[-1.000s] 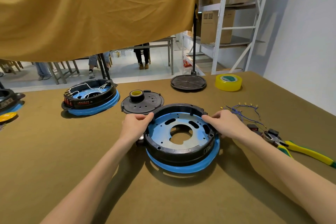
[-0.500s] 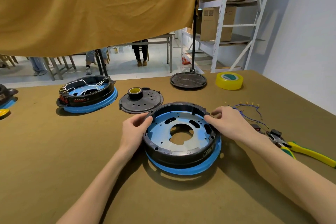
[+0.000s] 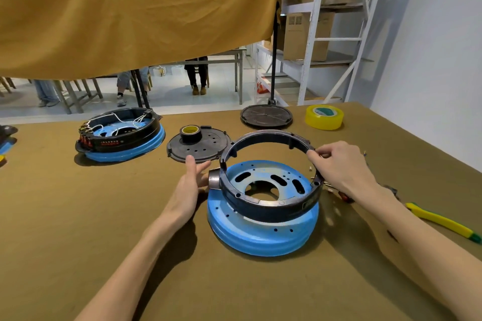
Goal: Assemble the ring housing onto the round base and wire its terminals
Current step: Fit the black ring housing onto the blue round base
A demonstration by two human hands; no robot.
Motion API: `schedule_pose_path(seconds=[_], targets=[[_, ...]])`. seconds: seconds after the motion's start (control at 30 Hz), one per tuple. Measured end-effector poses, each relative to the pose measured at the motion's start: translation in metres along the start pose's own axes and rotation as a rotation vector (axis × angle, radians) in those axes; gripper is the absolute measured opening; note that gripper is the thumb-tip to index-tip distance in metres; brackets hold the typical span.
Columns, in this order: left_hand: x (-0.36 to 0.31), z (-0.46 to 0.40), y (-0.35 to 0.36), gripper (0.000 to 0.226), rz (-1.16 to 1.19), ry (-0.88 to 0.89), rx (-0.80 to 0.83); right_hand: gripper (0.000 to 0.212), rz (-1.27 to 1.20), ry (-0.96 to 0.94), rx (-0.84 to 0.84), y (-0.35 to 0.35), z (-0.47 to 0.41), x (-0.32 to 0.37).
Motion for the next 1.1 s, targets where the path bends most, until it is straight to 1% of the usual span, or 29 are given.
schedule_pose_path(seconds=[0.07,0.1,0.13,0.17,0.27,0.3,0.4,0.47,0.5,0.6,0.7,0.83,1.1], targets=[[-0.007,0.007,-0.007,0.082,-0.167,0.121,-0.16,0.036,0.015,0.035,0.013,-0.001,0.004,-0.01],[-0.011,0.01,-0.011,0.075,-0.218,0.167,-0.24,0.035,0.017,0.053,0.02,-0.003,0.007,-0.014],[-0.012,0.011,-0.013,0.07,-0.222,0.173,-0.278,0.034,0.018,0.065,0.027,-0.004,0.009,-0.017],[-0.011,0.011,-0.012,0.066,-0.178,0.141,-0.268,0.033,0.022,0.073,0.037,-0.005,0.012,-0.019],[-0.006,0.009,0.002,0.063,-0.01,-0.004,-0.117,0.03,0.028,0.091,0.066,-0.005,0.024,-0.022],[-0.005,0.011,0.006,0.064,0.022,-0.055,-0.099,0.03,0.024,0.092,0.072,-0.004,0.029,-0.021],[-0.005,0.014,0.008,0.068,0.149,-0.177,-0.124,0.032,0.002,0.074,0.091,0.002,0.042,-0.011],[-0.005,0.015,0.004,0.068,0.158,-0.229,-0.107,0.034,0.023,0.049,0.093,0.008,0.047,-0.002],[-0.005,0.015,0.002,0.065,0.128,-0.241,-0.094,0.036,0.03,0.04,0.094,0.012,0.048,0.001],[-0.003,0.014,-0.001,0.046,0.004,-0.196,-0.051,0.039,0.035,0.044,0.097,0.021,0.049,0.003],[0.0,0.012,0.001,0.023,-0.109,-0.109,-0.039,0.033,0.008,0.078,0.118,0.024,0.045,0.0],[0.0,0.013,0.002,0.021,-0.111,-0.044,-0.057,0.031,0.014,0.087,0.095,0.028,0.041,-0.001],[0.006,0.018,0.005,0.015,-0.042,-0.032,-0.068,0.028,-0.084,0.103,0.101,0.03,0.035,-0.007]])
Point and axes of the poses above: each hand's wrist, its own z-axis away from the middle knuckle, its own y-axis out of the palm, x = y × z, the point moved 5 cm from there along -z, towards the middle knuckle, and after that the axes turned 8 degrees about y, right-handed, at the moved point
